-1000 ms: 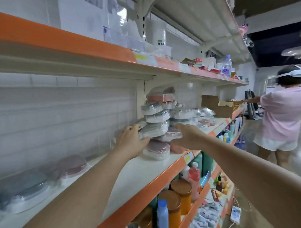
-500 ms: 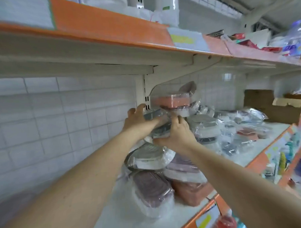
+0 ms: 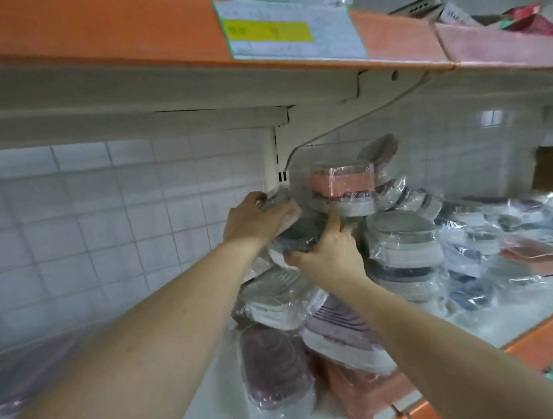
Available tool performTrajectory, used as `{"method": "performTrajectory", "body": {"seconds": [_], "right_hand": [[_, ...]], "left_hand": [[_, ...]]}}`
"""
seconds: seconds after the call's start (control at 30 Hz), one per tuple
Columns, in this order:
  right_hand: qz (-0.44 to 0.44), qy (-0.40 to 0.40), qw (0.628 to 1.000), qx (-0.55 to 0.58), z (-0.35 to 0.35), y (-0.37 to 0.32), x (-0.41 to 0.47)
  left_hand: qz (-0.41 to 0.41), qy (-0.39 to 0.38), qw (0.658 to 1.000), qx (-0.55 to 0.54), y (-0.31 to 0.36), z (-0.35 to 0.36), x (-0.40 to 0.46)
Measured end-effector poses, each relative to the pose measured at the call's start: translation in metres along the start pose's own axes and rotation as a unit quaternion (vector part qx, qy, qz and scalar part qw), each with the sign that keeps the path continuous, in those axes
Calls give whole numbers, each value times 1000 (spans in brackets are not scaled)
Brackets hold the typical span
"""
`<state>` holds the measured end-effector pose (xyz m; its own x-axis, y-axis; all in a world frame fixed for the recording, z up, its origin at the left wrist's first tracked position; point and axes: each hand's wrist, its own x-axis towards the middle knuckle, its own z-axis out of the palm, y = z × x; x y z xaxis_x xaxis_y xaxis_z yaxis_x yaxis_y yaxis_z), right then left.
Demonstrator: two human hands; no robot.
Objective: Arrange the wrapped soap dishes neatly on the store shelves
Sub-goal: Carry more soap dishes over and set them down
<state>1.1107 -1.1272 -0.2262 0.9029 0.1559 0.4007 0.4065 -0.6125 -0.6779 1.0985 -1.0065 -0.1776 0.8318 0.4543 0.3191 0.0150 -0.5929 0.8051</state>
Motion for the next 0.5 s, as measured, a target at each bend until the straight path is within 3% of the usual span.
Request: {"method": "performTrajectory", "body": {"seconds": [0.17, 0.5], "right_hand": [[-49, 32, 998, 10, -11, -24, -25], [-141, -39, 988, 59, 63, -161, -153]], "left_hand": [[0, 100, 993, 56, -15, -51, -29], [-59, 190, 963, 181, -109, -246, -179]]}}
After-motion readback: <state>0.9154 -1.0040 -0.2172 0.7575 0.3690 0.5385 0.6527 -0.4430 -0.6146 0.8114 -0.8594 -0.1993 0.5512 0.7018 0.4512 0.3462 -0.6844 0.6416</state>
